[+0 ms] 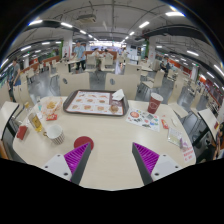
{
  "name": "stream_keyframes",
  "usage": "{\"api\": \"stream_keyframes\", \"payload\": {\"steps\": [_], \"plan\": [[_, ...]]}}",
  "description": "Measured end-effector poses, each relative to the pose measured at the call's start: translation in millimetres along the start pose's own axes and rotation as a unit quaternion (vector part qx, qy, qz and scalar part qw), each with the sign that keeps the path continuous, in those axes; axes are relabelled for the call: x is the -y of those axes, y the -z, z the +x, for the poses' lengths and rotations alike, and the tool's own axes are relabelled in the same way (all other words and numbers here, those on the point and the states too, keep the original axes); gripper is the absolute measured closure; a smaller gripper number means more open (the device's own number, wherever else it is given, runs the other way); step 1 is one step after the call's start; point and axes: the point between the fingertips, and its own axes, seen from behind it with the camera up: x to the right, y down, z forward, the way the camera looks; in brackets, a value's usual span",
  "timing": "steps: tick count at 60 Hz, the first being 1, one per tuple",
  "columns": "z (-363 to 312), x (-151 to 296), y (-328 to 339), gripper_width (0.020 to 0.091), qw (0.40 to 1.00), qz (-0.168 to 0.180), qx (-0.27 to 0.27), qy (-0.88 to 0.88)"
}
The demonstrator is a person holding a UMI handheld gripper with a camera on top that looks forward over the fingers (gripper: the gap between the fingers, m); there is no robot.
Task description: Pour water
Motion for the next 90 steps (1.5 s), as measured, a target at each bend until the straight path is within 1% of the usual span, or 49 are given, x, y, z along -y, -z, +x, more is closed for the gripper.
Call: {"api": "stream_keyframes", "payload": {"steps": [12,21,29,36,44,56,62,68,72,74,76,82,83,86,87,89,90], "plan": [[-6,3,5,0.0253,1.000,-0.003,-0.004,-0.010],[-17,-8,8,0.0249,1.000,-0.011,-0.013,-0.009],[-58,-26,15,0.0256,1.000,-0.023,-0.007,-0.009],[-121,-33,19,0.0256,1.000,-0.024,0.013,-0.011],[-216,-24,18,0.0256,0.998,-0.004,0.057,-0.019],[-346,15,-20,0.0253,0.993,0.047,0.111,-0.020],[-384,41,-51,0.0254,0.990,0.081,0.115,-0.032],[-405,55,-87,0.0254,0.988,0.100,0.107,-0.039],[-418,58,-106,0.0256,0.989,0.100,0.101,-0.039],[-422,59,-115,0.0267,0.989,0.103,0.098,-0.039],[-425,58,-127,0.0297,0.989,0.106,0.097,-0.039],[-431,57,-146,0.0430,0.990,0.108,0.085,-0.031],[-432,57,-148,0.0462,0.990,0.111,0.084,-0.029],[-431,59,-150,0.0599,0.989,0.124,0.076,-0.028],[-430,60,-151,0.0599,0.989,0.128,0.073,-0.028],[-431,61,-151,0.0627,0.988,0.131,0.073,-0.025],[-431,61,-152,0.0629,0.988,0.132,0.073,-0.022]]}}
